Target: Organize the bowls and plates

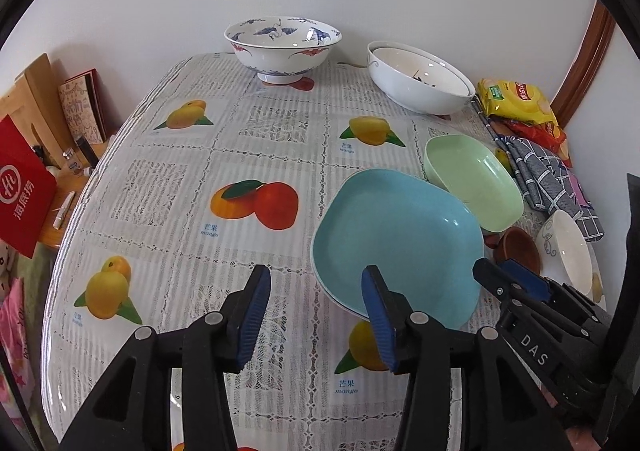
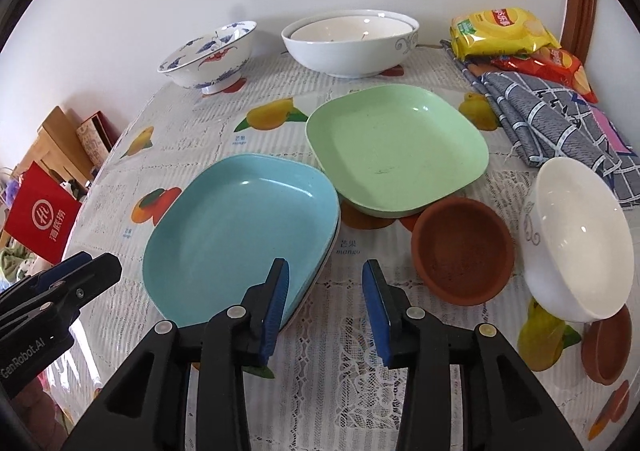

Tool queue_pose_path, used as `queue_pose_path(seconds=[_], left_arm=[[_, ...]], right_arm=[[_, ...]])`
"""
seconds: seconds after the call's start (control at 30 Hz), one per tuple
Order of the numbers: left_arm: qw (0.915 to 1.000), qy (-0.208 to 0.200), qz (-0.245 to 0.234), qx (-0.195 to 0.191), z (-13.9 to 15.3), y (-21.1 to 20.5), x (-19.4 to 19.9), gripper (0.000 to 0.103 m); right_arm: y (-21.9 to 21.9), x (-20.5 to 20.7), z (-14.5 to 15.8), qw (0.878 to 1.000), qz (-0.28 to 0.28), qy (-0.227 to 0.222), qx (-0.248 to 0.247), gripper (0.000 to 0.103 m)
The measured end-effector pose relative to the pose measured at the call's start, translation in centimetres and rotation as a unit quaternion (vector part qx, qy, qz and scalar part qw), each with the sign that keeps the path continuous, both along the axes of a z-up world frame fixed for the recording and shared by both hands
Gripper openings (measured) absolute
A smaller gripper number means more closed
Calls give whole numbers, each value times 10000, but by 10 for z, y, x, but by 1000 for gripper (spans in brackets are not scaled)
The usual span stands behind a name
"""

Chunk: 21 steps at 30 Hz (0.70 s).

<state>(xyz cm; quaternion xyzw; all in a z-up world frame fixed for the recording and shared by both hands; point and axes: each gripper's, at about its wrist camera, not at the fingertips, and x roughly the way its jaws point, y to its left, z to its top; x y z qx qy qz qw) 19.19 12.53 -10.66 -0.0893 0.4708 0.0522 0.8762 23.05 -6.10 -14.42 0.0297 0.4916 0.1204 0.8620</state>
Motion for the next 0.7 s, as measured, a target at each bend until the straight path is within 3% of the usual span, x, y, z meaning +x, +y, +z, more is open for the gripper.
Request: queue_pose_path(seconds=[0.57,0.7], left_arm=[[9959,-654,-520,354,55,-70,12,45],[9945,-713,-682,361,62,-86,20,45]], right_arm=[[-81,-24,66,9944,-734,-692,-301,43],[-99,-27,75,9934,-883,-726,-114,50]])
